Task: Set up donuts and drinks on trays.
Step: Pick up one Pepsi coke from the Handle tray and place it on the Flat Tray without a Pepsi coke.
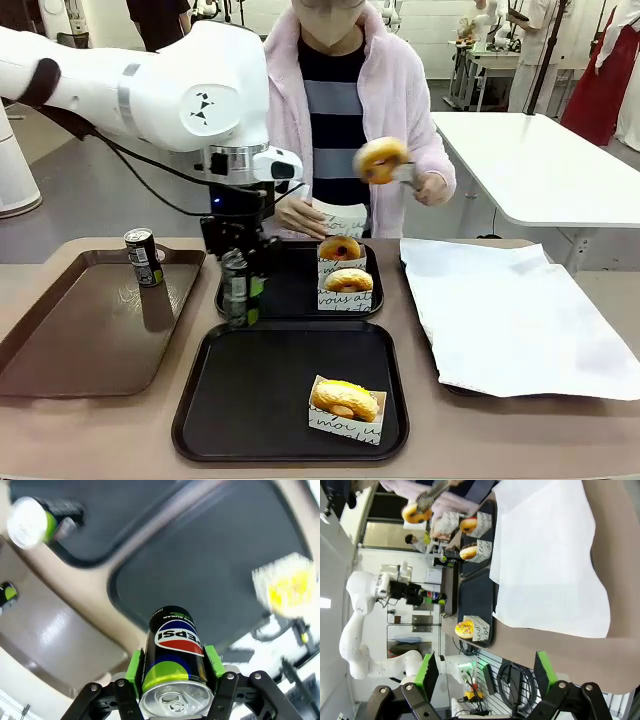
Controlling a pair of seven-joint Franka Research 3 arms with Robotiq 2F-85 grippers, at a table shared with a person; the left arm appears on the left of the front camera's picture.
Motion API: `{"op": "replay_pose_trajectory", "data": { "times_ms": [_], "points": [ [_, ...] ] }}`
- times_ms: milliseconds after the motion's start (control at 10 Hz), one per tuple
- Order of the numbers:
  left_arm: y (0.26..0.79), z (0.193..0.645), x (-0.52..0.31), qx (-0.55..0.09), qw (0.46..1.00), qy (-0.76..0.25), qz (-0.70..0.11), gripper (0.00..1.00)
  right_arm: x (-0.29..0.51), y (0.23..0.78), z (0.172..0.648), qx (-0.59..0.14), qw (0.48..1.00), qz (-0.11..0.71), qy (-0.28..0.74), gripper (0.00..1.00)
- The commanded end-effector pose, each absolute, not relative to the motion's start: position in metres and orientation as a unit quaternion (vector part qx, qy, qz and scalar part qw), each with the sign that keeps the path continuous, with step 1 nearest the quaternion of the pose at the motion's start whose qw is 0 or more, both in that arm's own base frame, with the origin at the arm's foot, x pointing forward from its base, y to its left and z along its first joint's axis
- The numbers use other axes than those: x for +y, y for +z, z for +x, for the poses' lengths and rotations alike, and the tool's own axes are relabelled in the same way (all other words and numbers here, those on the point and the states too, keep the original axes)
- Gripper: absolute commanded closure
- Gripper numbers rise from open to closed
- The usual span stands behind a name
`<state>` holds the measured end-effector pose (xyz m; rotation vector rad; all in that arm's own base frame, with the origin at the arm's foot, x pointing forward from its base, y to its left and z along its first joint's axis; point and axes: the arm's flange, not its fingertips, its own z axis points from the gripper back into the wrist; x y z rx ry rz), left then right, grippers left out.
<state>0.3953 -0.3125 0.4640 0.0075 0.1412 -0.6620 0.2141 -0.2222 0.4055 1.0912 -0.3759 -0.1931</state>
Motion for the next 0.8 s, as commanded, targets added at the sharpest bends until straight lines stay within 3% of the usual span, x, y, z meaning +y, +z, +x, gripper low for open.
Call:
{"op": "replay_pose_trajectory", "data": {
  "times_ms": [0,100,400,700],
  "points": [
    [0.475,0.314,-0.250,0.065,0.923,-0.378,0.010,0.41,-0.223,0.404,0.215,-0.184,0.830,0.520,-0.086,0.00],
    [0.474,0.298,-0.242,0.052,0.925,-0.375,0.007,0.41,-0.223,0.404,0.215,-0.184,0.830,0.520,-0.086,0.00],
    [0.472,0.307,-0.248,0.058,0.926,-0.373,0.010,0.41,-0.223,0.404,0.215,-0.184,0.830,0.520,-0.086,0.00],
    [0.473,0.346,-0.268,0.031,0.936,-0.351,-0.014,0.41,-0.223,0.404,0.215,-0.184,0.830,0.520,-0.086,0.00]
  ]
}}
